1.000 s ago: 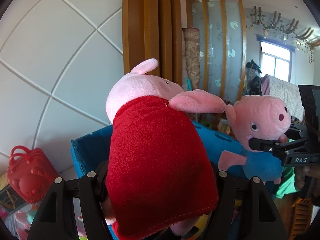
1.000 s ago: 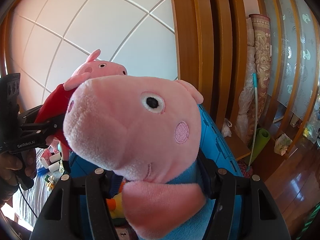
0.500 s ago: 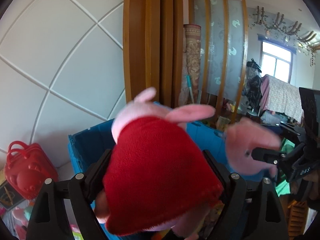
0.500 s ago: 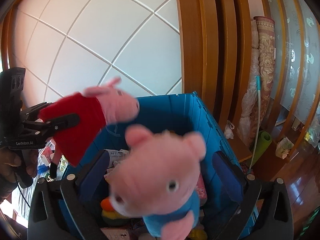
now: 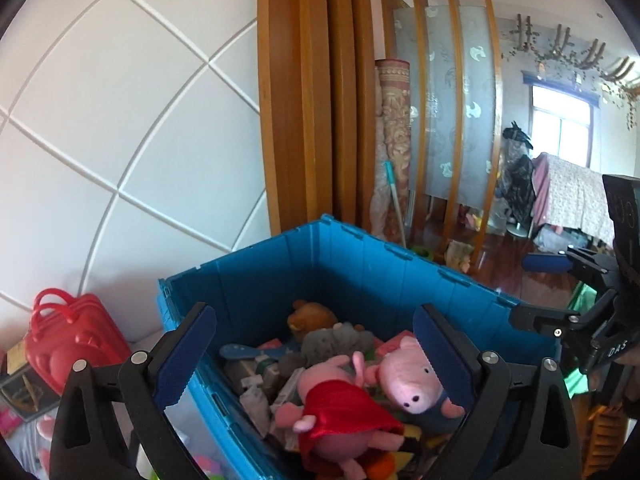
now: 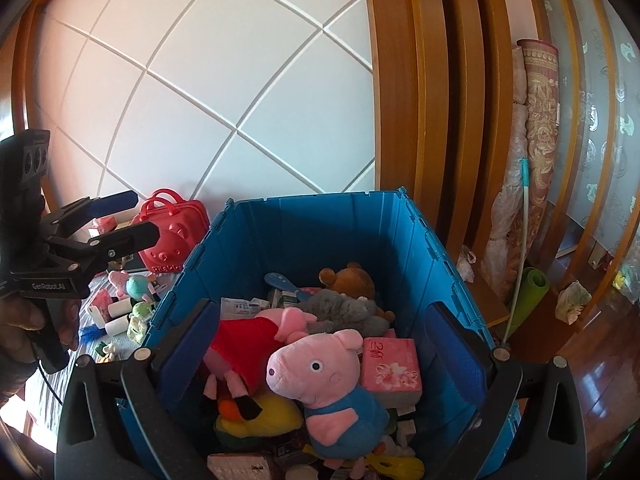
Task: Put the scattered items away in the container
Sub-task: 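Withdraw both tools from the crate back toward the bed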
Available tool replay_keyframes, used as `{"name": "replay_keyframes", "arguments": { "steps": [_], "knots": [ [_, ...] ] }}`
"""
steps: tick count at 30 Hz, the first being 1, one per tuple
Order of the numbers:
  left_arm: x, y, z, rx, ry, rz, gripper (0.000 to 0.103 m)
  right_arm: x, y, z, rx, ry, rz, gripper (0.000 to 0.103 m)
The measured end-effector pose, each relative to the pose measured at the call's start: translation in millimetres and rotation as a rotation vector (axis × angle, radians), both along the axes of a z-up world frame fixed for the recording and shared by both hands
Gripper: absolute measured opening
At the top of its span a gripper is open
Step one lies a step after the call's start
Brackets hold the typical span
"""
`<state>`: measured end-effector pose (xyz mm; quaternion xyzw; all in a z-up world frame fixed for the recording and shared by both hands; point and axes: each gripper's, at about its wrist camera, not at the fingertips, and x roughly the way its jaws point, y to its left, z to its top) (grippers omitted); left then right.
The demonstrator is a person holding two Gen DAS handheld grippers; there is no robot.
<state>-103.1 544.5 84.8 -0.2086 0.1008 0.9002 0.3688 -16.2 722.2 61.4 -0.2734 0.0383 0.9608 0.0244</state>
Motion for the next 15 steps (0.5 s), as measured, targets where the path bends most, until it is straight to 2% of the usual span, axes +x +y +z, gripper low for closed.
{"name": "replay_keyframes", "arguments": {
  "steps": [8,15],
  "knots": [
    [13,-34,2,0.003,0.016,0.049,0.1,2,-23,6,0.016,0.01,0.039,0.103],
    [20,-80,0,0.004,0.017,0.112,0.1,-3,-63,10,0.033,0.011,0.102,0.103]
  ]
}}
